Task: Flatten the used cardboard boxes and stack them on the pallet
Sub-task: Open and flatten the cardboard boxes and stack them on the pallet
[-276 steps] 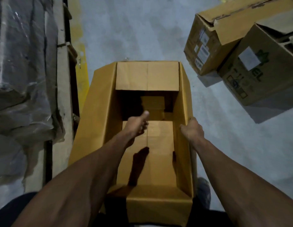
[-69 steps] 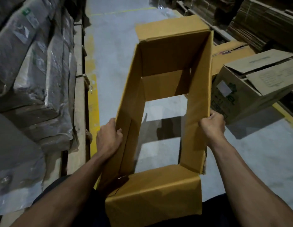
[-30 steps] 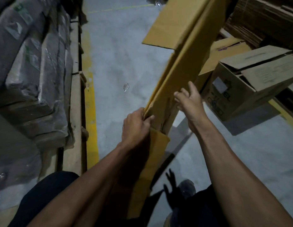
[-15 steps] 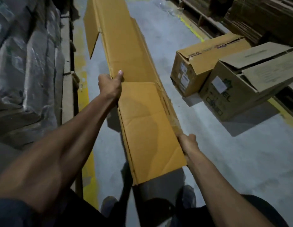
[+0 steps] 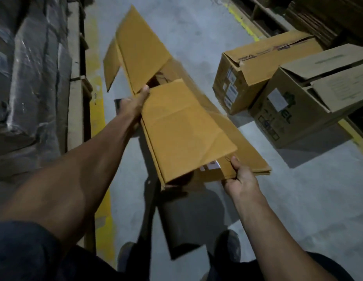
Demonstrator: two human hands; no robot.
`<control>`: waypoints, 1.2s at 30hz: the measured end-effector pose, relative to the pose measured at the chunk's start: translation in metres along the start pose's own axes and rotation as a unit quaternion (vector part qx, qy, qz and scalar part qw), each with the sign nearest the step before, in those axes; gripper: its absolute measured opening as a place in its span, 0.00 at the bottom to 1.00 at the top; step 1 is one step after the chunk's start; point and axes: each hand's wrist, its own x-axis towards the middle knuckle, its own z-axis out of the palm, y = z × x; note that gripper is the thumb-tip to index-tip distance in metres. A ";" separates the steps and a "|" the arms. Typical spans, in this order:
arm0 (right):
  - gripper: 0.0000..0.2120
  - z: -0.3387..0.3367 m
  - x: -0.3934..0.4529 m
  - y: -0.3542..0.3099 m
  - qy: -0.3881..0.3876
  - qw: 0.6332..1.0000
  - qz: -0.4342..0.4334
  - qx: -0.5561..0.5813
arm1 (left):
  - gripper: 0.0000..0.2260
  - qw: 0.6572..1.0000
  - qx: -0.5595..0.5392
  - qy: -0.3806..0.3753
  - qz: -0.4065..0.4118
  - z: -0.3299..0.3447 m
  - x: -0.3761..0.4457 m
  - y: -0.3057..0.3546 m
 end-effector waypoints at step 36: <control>0.17 0.009 -0.034 0.015 -0.073 0.988 -0.085 -0.110 | 0.31 0.866 -0.420 0.040 -0.268 -0.032 -0.211 -0.110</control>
